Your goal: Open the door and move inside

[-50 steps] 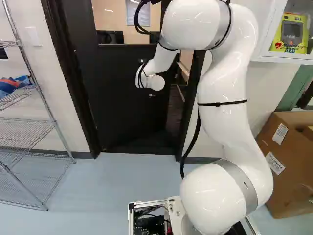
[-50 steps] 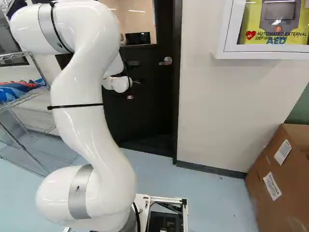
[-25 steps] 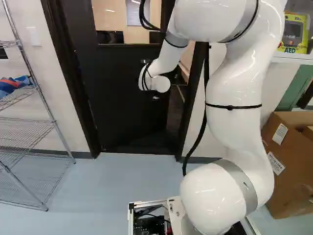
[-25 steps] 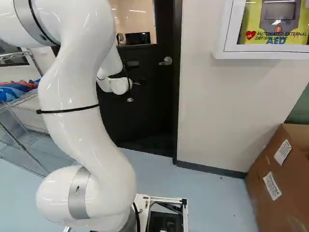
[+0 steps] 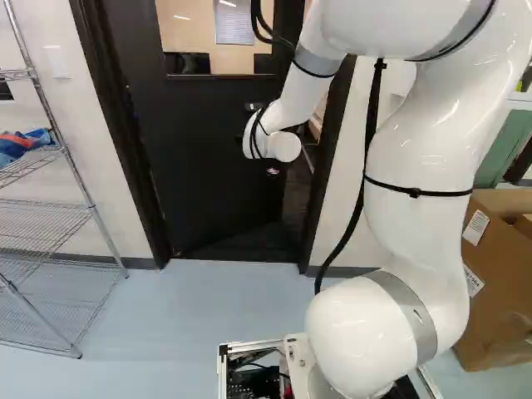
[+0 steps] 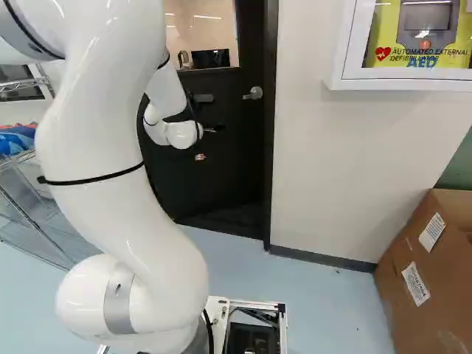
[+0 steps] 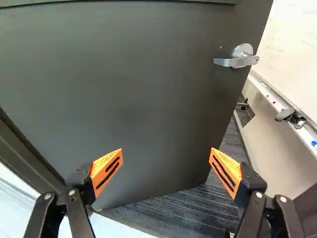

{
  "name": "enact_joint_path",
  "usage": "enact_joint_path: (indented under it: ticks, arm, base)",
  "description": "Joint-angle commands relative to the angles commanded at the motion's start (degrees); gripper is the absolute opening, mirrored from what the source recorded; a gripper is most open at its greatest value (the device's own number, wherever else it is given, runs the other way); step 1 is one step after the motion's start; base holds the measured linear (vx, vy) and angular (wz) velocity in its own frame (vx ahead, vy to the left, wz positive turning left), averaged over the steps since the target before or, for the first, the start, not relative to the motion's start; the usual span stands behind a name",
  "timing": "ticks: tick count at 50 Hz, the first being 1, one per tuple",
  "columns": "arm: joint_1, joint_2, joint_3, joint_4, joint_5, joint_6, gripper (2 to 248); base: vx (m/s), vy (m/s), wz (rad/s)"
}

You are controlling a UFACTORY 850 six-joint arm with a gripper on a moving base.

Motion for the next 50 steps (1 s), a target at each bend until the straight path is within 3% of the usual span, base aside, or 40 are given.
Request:
enact_joint_path:
  ticks: [50]
  arm:
    - [-3.8,14.7,15.8,-8.5,0.0,0.0,247]
  base:
    - [0.0,0.0,0.0]
